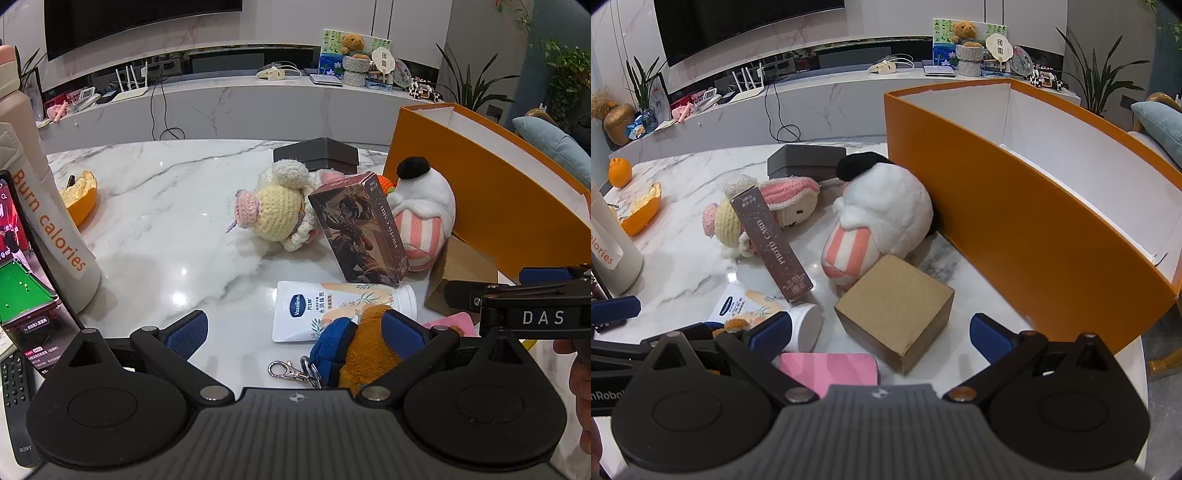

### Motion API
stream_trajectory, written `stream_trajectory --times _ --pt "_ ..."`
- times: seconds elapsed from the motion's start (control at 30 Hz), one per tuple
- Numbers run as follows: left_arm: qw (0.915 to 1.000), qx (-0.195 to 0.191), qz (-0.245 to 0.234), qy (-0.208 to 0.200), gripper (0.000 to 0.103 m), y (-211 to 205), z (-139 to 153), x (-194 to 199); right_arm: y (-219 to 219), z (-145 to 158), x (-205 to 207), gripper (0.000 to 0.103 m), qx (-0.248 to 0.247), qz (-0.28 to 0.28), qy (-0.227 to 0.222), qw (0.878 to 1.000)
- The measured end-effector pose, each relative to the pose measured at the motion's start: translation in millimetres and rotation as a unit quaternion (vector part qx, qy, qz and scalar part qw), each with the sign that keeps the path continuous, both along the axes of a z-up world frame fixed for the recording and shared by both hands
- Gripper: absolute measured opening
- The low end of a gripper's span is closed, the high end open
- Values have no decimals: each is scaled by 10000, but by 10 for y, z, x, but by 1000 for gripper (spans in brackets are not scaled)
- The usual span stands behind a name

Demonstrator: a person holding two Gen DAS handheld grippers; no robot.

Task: Organize objects

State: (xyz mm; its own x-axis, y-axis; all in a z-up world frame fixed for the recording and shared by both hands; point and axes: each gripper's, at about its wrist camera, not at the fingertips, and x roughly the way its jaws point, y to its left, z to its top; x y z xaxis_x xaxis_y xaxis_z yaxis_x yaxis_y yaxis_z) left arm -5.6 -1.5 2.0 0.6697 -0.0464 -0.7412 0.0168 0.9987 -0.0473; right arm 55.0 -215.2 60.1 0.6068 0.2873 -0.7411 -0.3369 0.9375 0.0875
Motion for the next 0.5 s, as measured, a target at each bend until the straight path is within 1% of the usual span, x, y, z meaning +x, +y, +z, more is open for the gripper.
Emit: stream_trajectory --times 0.5 --pt "10000 3 9 4 103 -2 -2 2 5 -12 -5 102 -17 20 -12 10000"
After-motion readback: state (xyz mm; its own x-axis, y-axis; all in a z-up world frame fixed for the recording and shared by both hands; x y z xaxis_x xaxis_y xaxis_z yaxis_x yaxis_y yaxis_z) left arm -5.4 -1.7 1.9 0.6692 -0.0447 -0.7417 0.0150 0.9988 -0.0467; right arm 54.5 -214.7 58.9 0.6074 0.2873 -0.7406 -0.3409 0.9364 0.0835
